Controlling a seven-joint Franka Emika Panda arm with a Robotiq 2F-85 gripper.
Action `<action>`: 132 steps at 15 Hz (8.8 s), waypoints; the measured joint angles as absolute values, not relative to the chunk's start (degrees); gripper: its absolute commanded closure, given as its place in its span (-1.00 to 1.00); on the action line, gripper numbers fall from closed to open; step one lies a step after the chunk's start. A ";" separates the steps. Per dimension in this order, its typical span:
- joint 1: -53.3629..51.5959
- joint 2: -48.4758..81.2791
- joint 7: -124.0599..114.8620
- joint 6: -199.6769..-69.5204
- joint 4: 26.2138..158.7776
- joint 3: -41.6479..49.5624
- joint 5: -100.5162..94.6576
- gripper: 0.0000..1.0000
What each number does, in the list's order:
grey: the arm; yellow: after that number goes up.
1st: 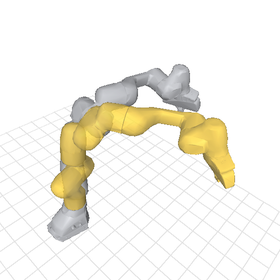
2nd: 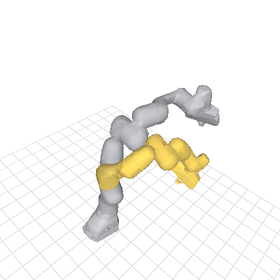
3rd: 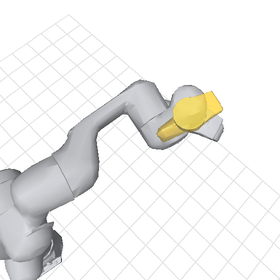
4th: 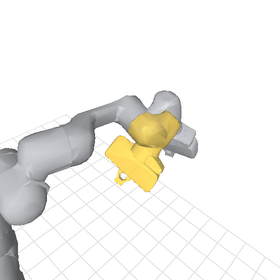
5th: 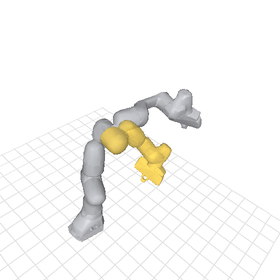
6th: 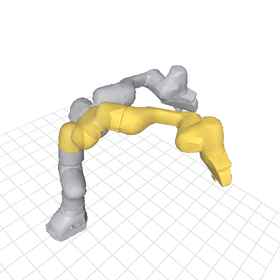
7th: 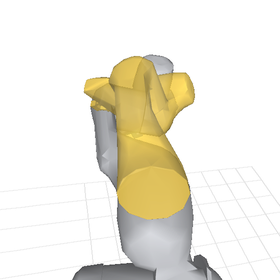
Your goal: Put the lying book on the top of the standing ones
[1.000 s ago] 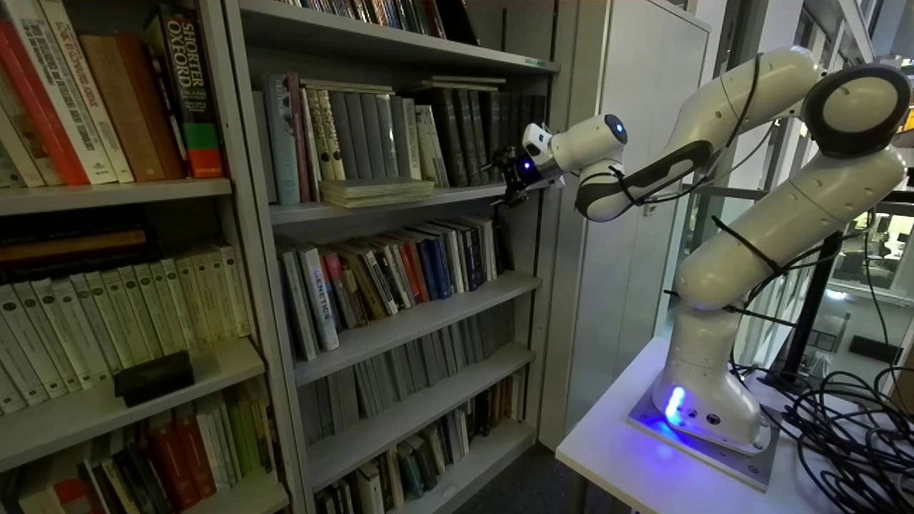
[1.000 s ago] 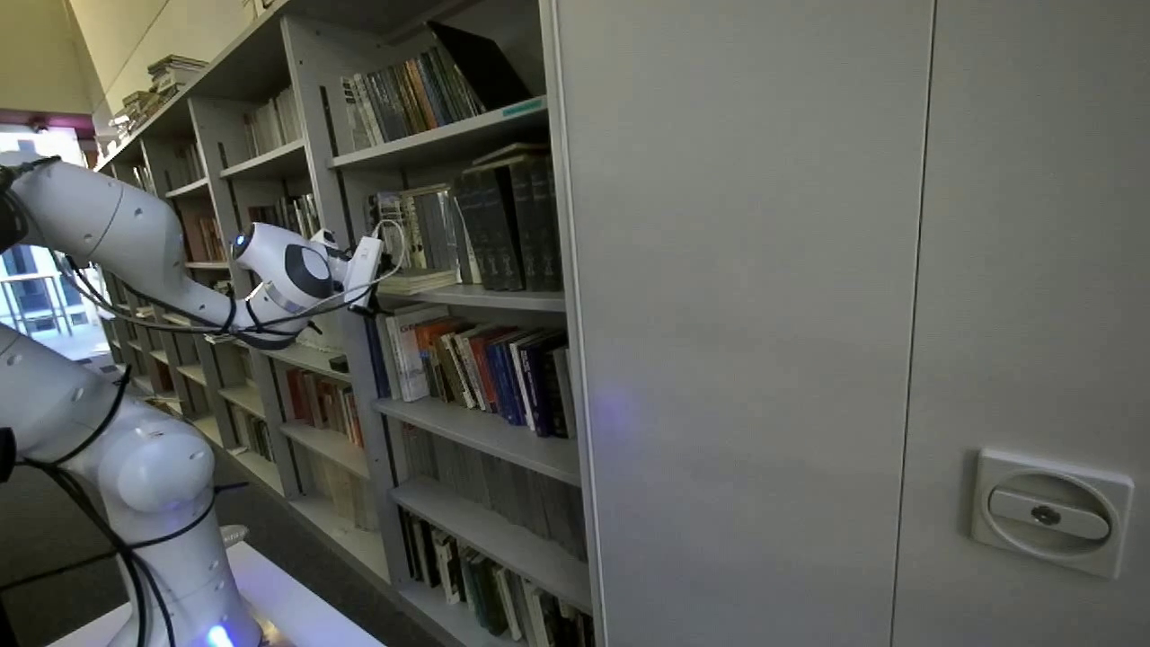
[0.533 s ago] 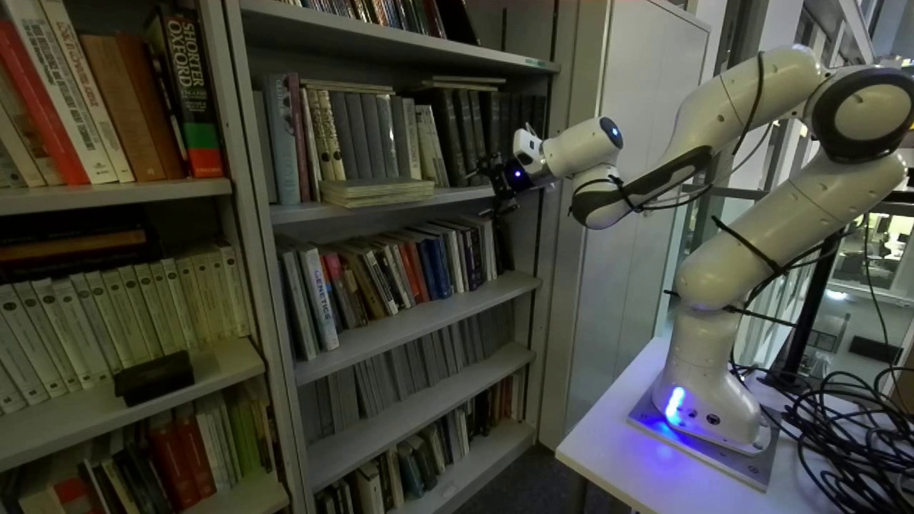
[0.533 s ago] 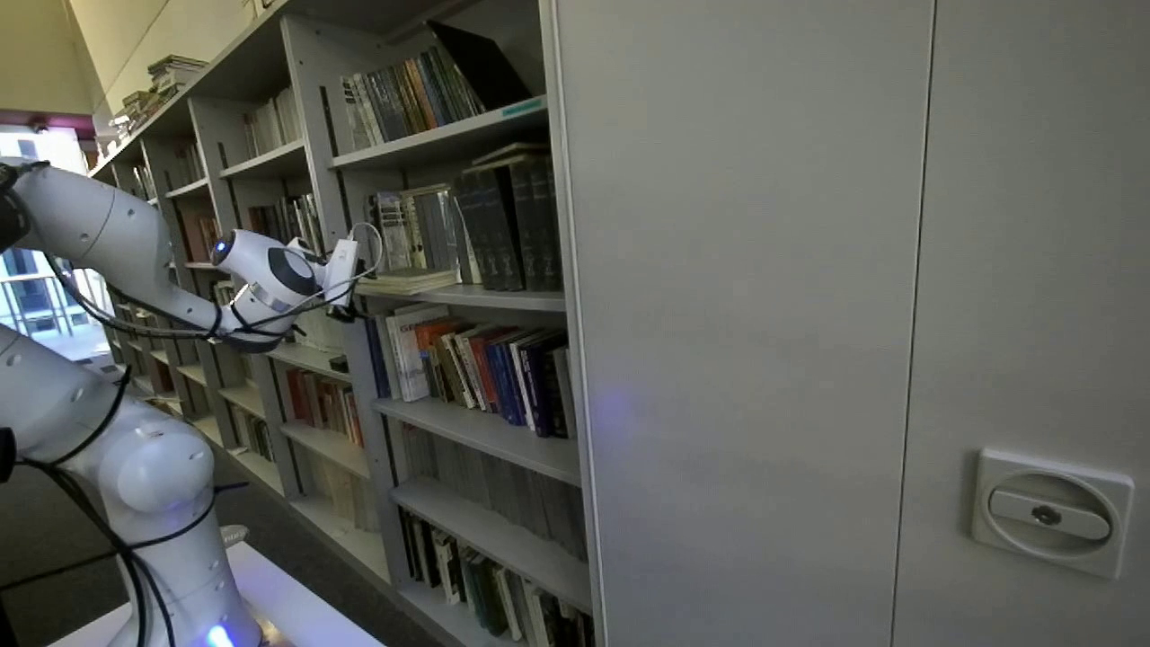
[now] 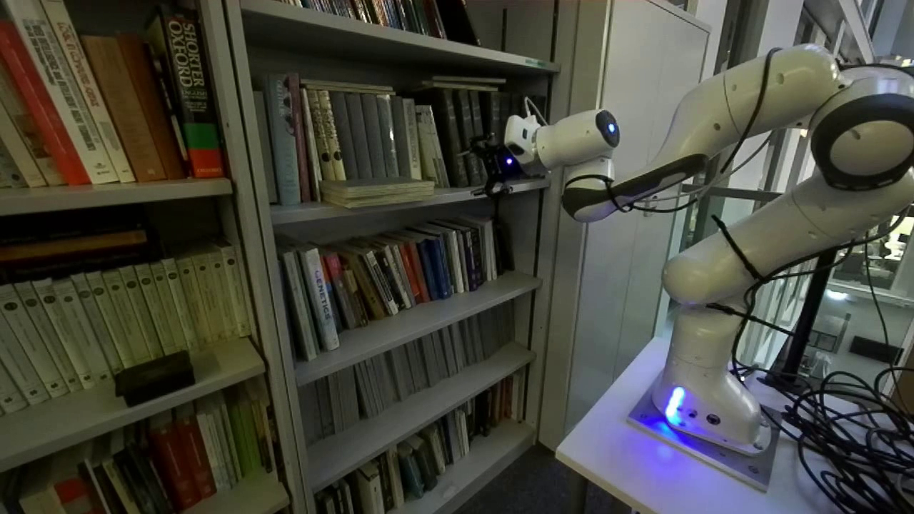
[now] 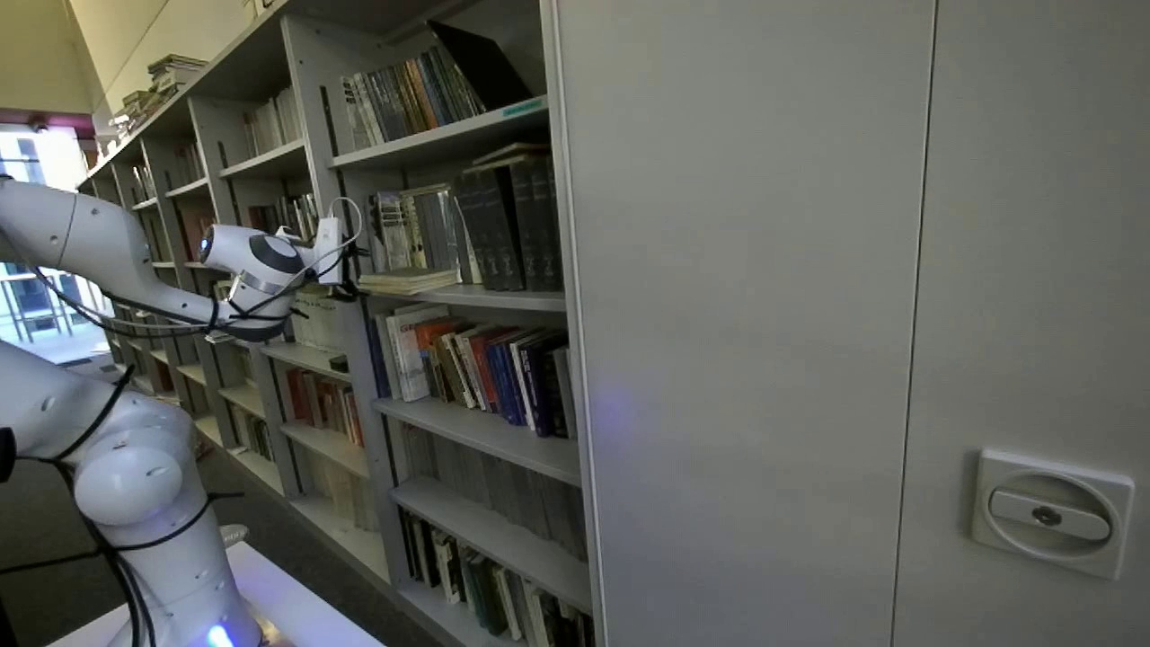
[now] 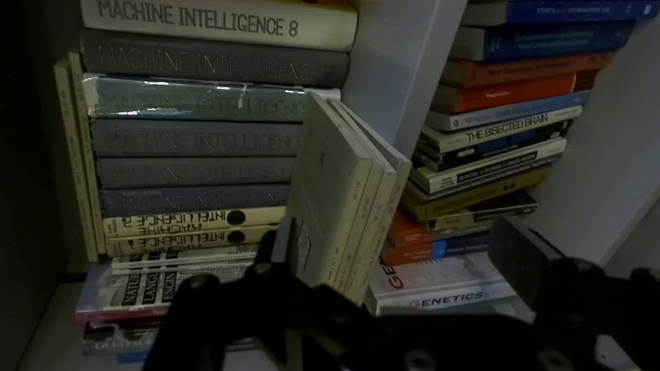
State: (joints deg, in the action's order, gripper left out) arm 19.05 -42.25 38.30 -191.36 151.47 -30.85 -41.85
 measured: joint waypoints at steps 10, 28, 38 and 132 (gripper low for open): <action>27.88 -38.14 38.03 -194.89 144.58 -43.65 -41.00 -1.00; 28.76 -36.98 38.04 -194.82 142.56 -45.65 -41.01 -1.00; 36.88 -35.92 37.70 -194.82 139.30 -50.23 -36.97 -1.00; 27.31 -18.69 45.04 -172.02 127.89 -46.82 -40.57 -1.00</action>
